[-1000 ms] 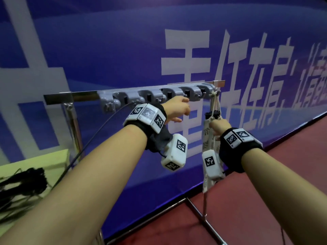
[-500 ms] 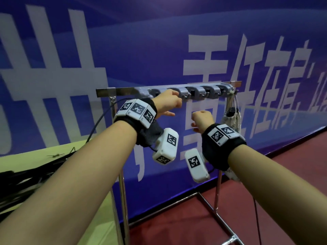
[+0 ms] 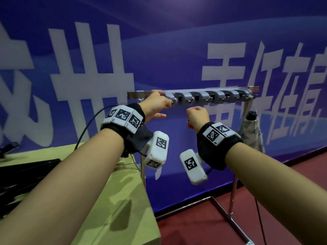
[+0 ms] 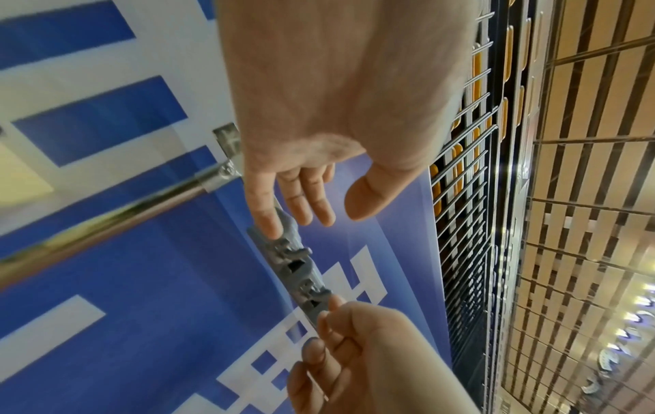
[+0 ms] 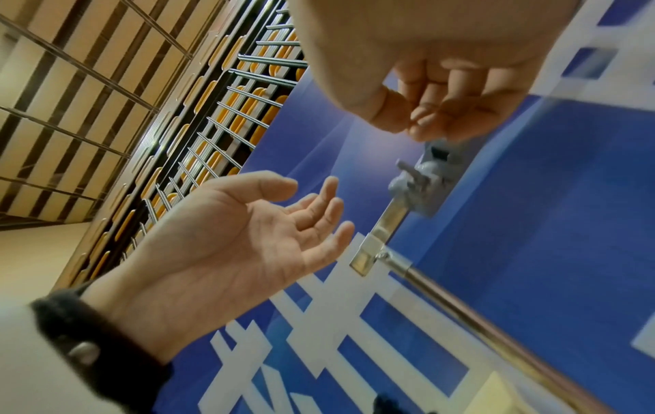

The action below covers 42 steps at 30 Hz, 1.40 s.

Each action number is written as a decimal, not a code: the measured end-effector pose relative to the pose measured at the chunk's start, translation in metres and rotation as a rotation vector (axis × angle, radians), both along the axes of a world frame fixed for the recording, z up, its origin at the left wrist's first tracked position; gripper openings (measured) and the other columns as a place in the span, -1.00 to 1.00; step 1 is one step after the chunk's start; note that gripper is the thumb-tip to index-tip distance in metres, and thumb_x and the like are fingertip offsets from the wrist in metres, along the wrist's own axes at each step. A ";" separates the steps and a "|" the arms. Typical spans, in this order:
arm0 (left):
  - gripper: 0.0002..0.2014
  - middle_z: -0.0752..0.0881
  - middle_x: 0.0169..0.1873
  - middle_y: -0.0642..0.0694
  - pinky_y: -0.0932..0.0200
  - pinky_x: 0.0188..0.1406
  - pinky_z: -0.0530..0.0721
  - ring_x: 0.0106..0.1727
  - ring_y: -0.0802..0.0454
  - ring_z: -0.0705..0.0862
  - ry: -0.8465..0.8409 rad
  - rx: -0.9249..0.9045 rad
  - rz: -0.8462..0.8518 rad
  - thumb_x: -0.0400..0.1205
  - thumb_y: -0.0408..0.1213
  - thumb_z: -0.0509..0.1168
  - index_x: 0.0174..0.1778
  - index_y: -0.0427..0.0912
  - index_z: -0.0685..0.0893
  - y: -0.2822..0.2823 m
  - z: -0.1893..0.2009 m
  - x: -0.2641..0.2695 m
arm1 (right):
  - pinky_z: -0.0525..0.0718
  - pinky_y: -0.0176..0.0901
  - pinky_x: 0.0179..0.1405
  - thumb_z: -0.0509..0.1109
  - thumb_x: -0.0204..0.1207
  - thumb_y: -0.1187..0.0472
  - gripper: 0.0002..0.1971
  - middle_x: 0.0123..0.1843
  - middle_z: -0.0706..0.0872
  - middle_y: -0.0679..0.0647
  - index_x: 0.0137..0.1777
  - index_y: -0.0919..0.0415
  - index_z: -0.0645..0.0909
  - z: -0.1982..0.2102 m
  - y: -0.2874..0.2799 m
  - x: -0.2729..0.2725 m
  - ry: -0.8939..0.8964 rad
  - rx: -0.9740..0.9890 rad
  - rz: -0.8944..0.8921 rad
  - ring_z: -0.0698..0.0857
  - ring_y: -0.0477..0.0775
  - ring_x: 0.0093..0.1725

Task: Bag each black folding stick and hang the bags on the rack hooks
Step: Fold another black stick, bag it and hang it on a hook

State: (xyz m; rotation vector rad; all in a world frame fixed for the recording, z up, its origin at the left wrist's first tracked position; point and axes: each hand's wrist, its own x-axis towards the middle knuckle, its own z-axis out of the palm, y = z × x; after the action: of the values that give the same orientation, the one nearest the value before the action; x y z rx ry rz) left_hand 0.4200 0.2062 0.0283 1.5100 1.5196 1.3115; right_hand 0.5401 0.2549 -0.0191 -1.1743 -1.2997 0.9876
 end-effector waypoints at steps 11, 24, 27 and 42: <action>-0.40 0.53 0.31 -0.22 0.01 0.02 0.60 0.12 0.02 0.52 -0.087 -0.061 0.237 0.64 -0.47 0.20 0.57 -0.21 0.13 -0.060 -0.033 -0.111 | 0.25 -0.27 -0.58 0.09 0.53 0.49 -0.71 -0.49 0.28 0.11 -0.39 0.22 0.33 -0.036 -0.042 -0.110 0.164 -0.162 0.257 0.32 0.04 -0.59; -0.50 0.58 0.13 -0.10 0.01 0.04 0.61 0.21 -0.03 0.53 -0.276 -0.129 0.400 0.65 -0.49 0.15 0.53 -0.23 0.26 -0.110 -0.095 -0.191 | 0.50 -0.14 -0.19 0.14 0.46 0.41 -0.77 0.13 0.53 0.06 -0.14 0.03 0.44 -0.065 -0.072 -0.180 0.405 -0.078 -0.029 0.50 -0.12 -0.32; -0.60 0.60 0.01 -0.03 0.03 0.07 0.63 0.17 -0.01 0.56 -0.327 -0.097 0.413 0.65 -0.51 0.12 0.43 -0.23 0.40 -0.115 -0.105 -0.198 | 0.39 -0.34 -0.34 0.23 0.52 0.31 -0.81 0.14 0.38 0.00 0.11 0.17 0.49 -0.077 -0.074 -0.183 0.440 -0.071 -0.141 0.45 -0.18 -0.30; -0.82 0.68 -0.22 0.02 0.26 -0.35 0.50 -0.34 0.16 0.52 -0.569 -0.163 0.416 0.62 -0.45 0.11 -0.15 -0.14 0.57 -0.129 -0.140 -0.209 | 0.48 -0.08 0.17 0.42 0.38 -0.08 -0.62 0.12 0.57 0.06 0.06 0.10 0.44 -0.105 -0.055 -0.184 0.138 -0.094 -0.070 0.52 0.13 0.24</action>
State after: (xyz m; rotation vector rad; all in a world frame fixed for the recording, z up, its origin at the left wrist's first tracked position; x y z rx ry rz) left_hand 0.2113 0.0768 -0.1119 0.6458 1.5412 1.6252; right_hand 0.3560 0.1998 -0.1239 -1.1930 -1.1064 1.0690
